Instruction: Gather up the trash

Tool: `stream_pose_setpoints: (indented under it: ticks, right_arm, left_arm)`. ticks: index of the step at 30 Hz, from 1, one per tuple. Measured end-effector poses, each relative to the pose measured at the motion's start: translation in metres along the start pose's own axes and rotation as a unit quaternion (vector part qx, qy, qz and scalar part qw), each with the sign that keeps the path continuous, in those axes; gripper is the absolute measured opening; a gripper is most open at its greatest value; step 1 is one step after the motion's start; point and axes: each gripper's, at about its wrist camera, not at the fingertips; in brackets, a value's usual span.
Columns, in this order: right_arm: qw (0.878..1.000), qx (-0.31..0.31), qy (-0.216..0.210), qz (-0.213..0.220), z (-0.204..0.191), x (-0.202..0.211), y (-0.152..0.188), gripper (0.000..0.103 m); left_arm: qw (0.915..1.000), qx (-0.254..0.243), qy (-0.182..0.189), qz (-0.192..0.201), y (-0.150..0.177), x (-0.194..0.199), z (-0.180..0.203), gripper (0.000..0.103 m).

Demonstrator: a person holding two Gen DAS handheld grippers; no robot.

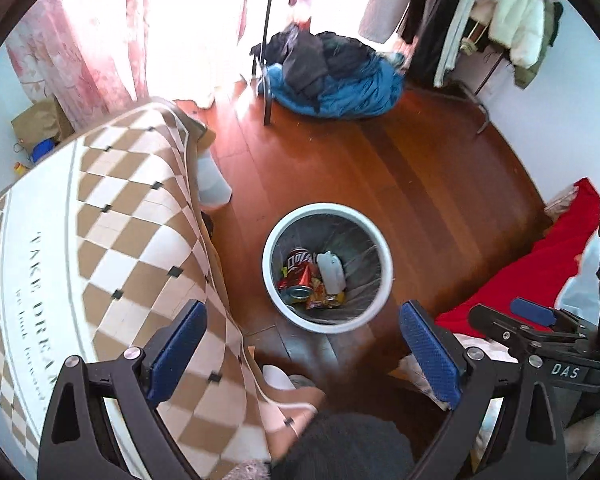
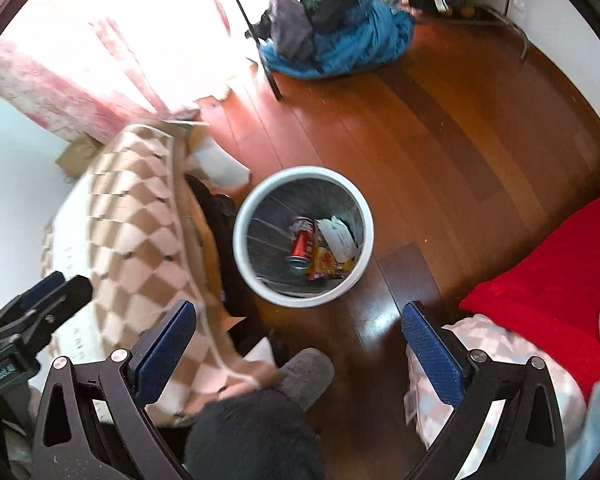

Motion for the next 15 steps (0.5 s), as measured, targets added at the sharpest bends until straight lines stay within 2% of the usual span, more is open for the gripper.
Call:
stream_pose_setpoints:
  ticks: [6, 15]
  right_arm:
    - [0.999, 0.017, -0.025, 0.034, -0.023, 0.083, 0.012, 0.103]
    - [0.995, 0.032, -0.057, 0.070, -0.050, 0.171, 0.028, 0.103]
  left_arm:
    - [0.9993, -0.009, 0.021, 0.029, 0.006, 0.068, 0.013, 0.099]
    - [0.9972, -0.007, 0.051, 0.055, 0.010, 0.143, 0.013, 0.099]
Point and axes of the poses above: each gripper's, at about its wrist camera, not at the fingertips, and x roughly against the way its jaws point, z to its right, y to its underside, and after that the axes turned 10 degrees about z, right-handed
